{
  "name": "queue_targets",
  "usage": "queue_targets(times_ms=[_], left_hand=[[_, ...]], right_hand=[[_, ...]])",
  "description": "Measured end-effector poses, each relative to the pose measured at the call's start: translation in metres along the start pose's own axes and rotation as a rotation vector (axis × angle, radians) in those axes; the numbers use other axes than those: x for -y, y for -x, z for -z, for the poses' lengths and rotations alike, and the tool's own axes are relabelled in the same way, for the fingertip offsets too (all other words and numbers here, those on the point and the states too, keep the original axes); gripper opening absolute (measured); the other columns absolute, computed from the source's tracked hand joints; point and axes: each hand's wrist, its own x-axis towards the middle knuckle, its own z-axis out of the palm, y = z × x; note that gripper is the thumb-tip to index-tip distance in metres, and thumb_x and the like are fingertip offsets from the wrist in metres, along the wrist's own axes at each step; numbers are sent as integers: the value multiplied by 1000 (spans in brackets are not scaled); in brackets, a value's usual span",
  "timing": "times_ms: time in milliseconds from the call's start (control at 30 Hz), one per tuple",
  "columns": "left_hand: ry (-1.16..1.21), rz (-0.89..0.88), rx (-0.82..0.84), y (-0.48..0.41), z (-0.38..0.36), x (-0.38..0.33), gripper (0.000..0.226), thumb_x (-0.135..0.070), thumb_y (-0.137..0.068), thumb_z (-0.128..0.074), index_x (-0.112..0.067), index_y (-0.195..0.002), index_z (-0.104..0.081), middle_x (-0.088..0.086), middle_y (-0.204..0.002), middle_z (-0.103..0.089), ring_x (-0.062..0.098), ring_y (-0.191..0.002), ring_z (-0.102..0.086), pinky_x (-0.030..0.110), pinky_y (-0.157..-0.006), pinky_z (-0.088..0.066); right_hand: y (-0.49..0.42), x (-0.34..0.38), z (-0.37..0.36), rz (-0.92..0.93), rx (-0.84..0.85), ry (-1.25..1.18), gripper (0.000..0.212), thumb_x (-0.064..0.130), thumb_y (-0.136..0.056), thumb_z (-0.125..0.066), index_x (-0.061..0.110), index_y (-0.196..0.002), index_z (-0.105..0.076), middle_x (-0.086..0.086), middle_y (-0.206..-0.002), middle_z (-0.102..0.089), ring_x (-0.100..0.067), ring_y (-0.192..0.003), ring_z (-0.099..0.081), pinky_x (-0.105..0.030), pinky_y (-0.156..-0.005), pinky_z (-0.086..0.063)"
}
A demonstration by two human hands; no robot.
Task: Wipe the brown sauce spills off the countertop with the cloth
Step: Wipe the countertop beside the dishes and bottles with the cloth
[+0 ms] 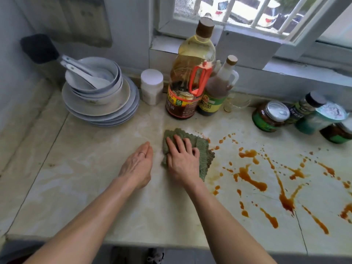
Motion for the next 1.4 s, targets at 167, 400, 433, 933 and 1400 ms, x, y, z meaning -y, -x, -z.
queue_targets(times_ms=[167,400,433,933,1400], left_hand=[[-16,42,47,0,6,-8,73,3,-88,-31,-4,-151,5,8,-160,12,20,-148,3,27,-121,-6],[-34,73,76,-4,12,-15,72,3,-88,-34,-2,-151,2,8,-160,10,20,-148,1,28,-120,-10],[-34,74,78,-4,12,-14,72,3,-88,-34,-2,-151,2,8,-160,10,20,-148,1,28,-120,-9],[4,94,95,-4,8,-15,76,1,-87,-38,-3,-151,4,8,-159,13,19,-148,5,28,-121,-9],[45,64,91,-4,2,-7,78,-8,-89,-44,-6,-151,3,5,-159,13,18,-148,7,29,-121,-7]], right_hand=[[-21,-20,17,-189,32,-80,58,40,-100,-32,29,-154,-13,0,-161,-10,-32,-146,-5,-54,-112,-16],[-62,-56,30,-254,17,-57,58,43,-97,-33,30,-152,-19,-2,-160,-15,-32,-143,-12,-52,-107,-22],[-71,-59,34,-268,37,-59,59,43,-97,-35,30,-152,-20,-3,-159,-16,-34,-142,-13,-52,-107,-23],[-39,-17,18,-217,-39,-24,59,39,-97,-36,22,-152,-23,-8,-155,-24,-36,-136,-23,-48,-102,-29],[51,35,-22,-22,-94,-72,59,53,-94,-32,34,-150,-30,1,-159,-25,-27,-146,-18,-51,-110,-17]])
